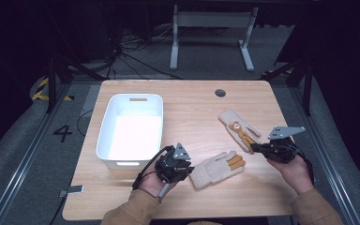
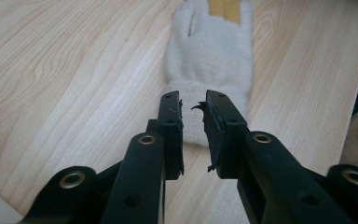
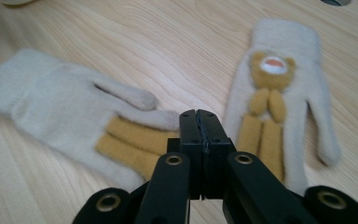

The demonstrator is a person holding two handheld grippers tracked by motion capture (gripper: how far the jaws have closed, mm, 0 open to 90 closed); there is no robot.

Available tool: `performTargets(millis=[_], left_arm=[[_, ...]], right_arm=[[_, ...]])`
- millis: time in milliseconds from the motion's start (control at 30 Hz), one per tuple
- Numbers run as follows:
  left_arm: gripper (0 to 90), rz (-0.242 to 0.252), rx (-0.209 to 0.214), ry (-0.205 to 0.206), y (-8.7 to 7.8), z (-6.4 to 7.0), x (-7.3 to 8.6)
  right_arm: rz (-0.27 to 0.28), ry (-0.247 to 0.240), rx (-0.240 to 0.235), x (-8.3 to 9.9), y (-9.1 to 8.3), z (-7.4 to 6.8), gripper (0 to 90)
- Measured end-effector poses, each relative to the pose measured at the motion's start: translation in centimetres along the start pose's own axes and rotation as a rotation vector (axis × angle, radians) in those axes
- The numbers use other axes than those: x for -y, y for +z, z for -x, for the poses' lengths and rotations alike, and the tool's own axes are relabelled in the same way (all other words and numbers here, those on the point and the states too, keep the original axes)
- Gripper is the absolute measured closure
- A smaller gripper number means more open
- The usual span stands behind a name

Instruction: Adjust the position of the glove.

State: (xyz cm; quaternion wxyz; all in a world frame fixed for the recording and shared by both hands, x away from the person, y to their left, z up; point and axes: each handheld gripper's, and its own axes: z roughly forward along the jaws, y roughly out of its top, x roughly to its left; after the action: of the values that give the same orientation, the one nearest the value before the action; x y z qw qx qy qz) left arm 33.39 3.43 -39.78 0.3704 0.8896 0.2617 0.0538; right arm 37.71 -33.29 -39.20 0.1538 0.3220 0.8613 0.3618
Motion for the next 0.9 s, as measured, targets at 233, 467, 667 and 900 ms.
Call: performTargets(millis=[233,467,667,900], left_arm=[[69.6,0.024,0.027,0.005,-0.8,-0.2,-0.3],[65.7,0.016,0.036,0.0,-1.2,-0.4,-0.2],[62.1,0.017,0.028,-0.003,-1.1,-0.6,-0.2],[58.8,0.01,0.015,-0.001,-0.9,-0.6,-0.1]], right_arm=[[-0.016,-0.03,-0.057,-2.2,1.0,-0.6,90.0],[-0.043,-0.044,-0.092,-3.8,2.6,-0.9,89.9],[-0.072,-0.063,-0.104,-4.9,4.6,-1.0,89.9],[-0.134,-0.088,-0.108,-5.0,6.9,-1.5,89.9]])
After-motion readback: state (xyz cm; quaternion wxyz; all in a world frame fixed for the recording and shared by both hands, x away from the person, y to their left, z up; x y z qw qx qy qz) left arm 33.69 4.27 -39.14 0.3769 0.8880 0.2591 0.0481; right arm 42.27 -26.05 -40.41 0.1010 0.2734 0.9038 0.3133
